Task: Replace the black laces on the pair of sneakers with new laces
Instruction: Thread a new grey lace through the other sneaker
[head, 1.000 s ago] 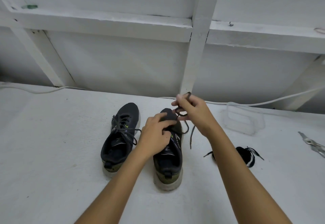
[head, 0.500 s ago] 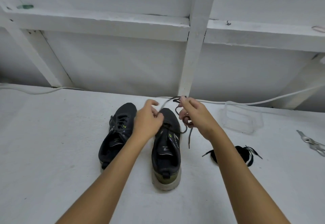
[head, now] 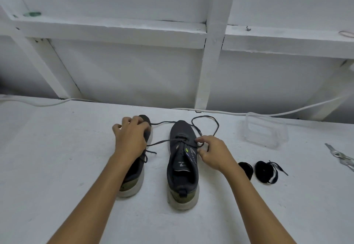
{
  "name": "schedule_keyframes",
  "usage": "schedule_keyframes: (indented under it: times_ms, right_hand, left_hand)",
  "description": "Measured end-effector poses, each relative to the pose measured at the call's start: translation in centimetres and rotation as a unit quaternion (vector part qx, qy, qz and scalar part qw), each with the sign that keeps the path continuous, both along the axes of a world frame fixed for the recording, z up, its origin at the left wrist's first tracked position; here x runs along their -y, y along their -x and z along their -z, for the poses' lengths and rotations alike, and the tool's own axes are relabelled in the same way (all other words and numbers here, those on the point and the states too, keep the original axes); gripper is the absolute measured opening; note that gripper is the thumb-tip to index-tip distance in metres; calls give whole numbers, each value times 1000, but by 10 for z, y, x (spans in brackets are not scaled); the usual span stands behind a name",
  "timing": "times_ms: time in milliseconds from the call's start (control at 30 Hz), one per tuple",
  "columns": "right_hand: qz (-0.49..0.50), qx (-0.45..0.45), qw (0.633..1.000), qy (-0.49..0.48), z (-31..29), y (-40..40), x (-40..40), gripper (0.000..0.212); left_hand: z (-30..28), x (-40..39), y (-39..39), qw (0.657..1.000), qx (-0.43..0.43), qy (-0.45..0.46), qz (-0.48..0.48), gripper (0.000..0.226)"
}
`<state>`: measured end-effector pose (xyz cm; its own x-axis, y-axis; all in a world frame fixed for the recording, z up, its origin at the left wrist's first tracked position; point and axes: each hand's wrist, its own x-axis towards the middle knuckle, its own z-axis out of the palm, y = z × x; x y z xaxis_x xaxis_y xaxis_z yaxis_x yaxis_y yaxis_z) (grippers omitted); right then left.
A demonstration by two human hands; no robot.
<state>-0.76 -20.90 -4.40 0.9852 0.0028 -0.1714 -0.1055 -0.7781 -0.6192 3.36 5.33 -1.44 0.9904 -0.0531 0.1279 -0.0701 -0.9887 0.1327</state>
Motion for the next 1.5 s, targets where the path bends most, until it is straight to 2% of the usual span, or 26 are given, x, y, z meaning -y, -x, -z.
schedule_keyframes:
  times_ms: [67, 133, 233, 267, 333, 400, 433, 533, 600, 633, 700, 767, 833, 900, 967, 1067, 1100, 1133, 1200, 1267, 1333, 1400, 1500]
  right_hand:
    - [6, 16, 1000, 22, 2, 0, -1, 11]
    - [1, 23, 1000, 1, 1, 1, -1, 9]
    - [12, 71, 995, -62, -12, 4, -1, 4]
    - [16, 93, 993, -70, -18, 3, -1, 2]
    - [6, 125, 989, -82, -30, 1, -2, 6]
    - [-10, 145, 985, -88, -39, -3, -1, 10]
    - [-16, 149, 986, -72, -43, -5, 1, 11]
    - [-14, 108, 994, 21, -45, -7, 14, 15]
    - [6, 72, 996, 42, -41, -5, 26, 17]
    - [13, 64, 997, 37, -40, -4, 29, 17]
    - [8, 66, 998, 21, -42, -2, 28, 17]
    - [-23, 77, 997, 16, -49, -3, 19, 18]
    - [-48, 88, 995, 11, -58, -6, 8, 20]
    - [-56, 90, 994, 9, -64, -9, 1, 25]
    - [-51, 78, 996, 16, -66, -10, 3, 25]
    - [-27, 55, 998, 25, -62, -8, 14, 22]
    - [-20, 52, 998, 29, -60, -7, 16, 22]
    - [-18, 52, 998, 33, -59, -6, 16, 21]
    - [-30, 57, 997, 37, -60, -6, 9, 20]
    - [-49, 72, 996, 36, -64, -7, -3, 19]
    - [-69, 85, 993, 43, -70, -9, -13, 20]
    - [-78, 89, 992, 41, -74, -10, -19, 19]
    - [-69, 81, 993, 46, -74, -10, -13, 18]
  left_hand:
    - [-1, 10, 0, 998, 3, 19, 51, 32]
    - [-1, 23, 1, 988, 4, 91, 128, 30]
    - [-3, 49, 5, 952, -26, 213, 219, 32]
    - [-3, 57, 5, 946, -48, 216, 237, 34]
    - [-1, 71, 3, 951, -93, 151, 253, 34]
    - [0, 80, -1, 958, -101, 109, 247, 29]
    - [0, 81, -2, 960, -83, 133, 231, 22]
    - [2, 75, -5, 947, -62, 295, 108, 11]
    - [6, 63, -4, 931, -80, 354, 37, 7]
    - [9, 56, -3, 932, -79, 352, 39, 4]
    - [8, 49, 2, 935, -80, 323, 122, 33]
    - [2, 54, 5, 921, -94, 313, 215, 54]
    - [-7, 64, 3, 913, -88, 302, 259, 49]
    - [-15, 70, 2, 928, -42, 259, 266, 28]
    - [-20, 67, 2, 933, 4, 283, 221, 22]
    - [-24, 45, 1, 911, 9, 412, 35, 21]
    - [-21, 35, -2, 917, 18, 397, -18, 21]
    - [-16, 26, -4, 937, 30, 344, -41, 21]
    - [-10, 18, -4, 970, 70, 232, 7, 26]
    - [-10, 24, -1, 966, 105, 182, 154, 40]
    - [-15, 40, 3, 952, 91, 162, 244, 44]
    - [-18, 52, 5, 949, 82, 164, 257, 34]
    - [-20, 51, 2, 960, 106, 167, 198, 29]
